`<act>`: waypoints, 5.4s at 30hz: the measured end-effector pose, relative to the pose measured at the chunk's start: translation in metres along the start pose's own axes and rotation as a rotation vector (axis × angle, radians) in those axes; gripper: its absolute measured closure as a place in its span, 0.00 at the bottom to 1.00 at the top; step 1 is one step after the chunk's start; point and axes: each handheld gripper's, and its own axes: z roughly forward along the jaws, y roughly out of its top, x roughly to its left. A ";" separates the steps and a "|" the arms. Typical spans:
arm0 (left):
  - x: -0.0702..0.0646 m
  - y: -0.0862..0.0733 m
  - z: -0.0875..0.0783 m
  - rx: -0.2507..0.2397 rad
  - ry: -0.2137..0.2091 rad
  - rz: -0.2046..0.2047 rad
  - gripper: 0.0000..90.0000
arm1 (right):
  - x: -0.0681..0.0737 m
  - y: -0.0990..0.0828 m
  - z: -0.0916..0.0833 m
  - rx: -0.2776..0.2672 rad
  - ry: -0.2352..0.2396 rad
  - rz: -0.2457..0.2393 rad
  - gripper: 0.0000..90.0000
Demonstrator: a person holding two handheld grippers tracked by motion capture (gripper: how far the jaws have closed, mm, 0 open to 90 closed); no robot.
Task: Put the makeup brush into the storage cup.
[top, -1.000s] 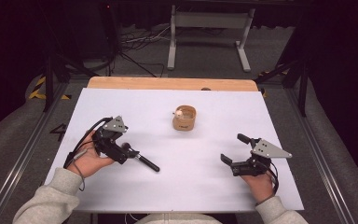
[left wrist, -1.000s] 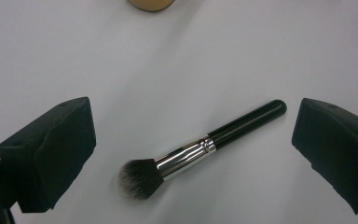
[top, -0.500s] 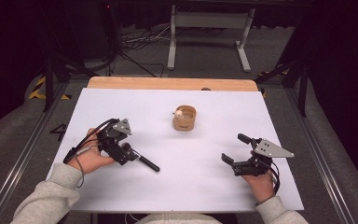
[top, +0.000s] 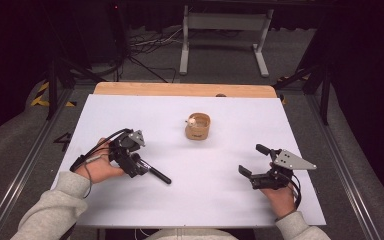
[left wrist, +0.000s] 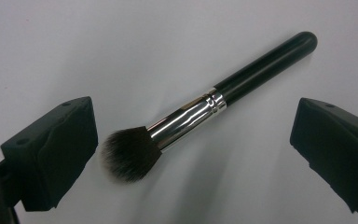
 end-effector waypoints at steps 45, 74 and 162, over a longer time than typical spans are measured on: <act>0.003 0.004 0.032 0.168 -0.080 0.044 0.24 | -0.002 -0.003 0.000 0.026 -0.013 0.027 0.00; -0.001 0.018 0.018 0.199 -0.108 0.050 0.78 | -0.003 -0.002 0.002 0.046 0.012 0.032 0.06; -0.089 0.102 -0.010 0.160 -0.191 0.348 0.78 | 0.059 0.069 0.075 0.461 0.512 -0.210 0.38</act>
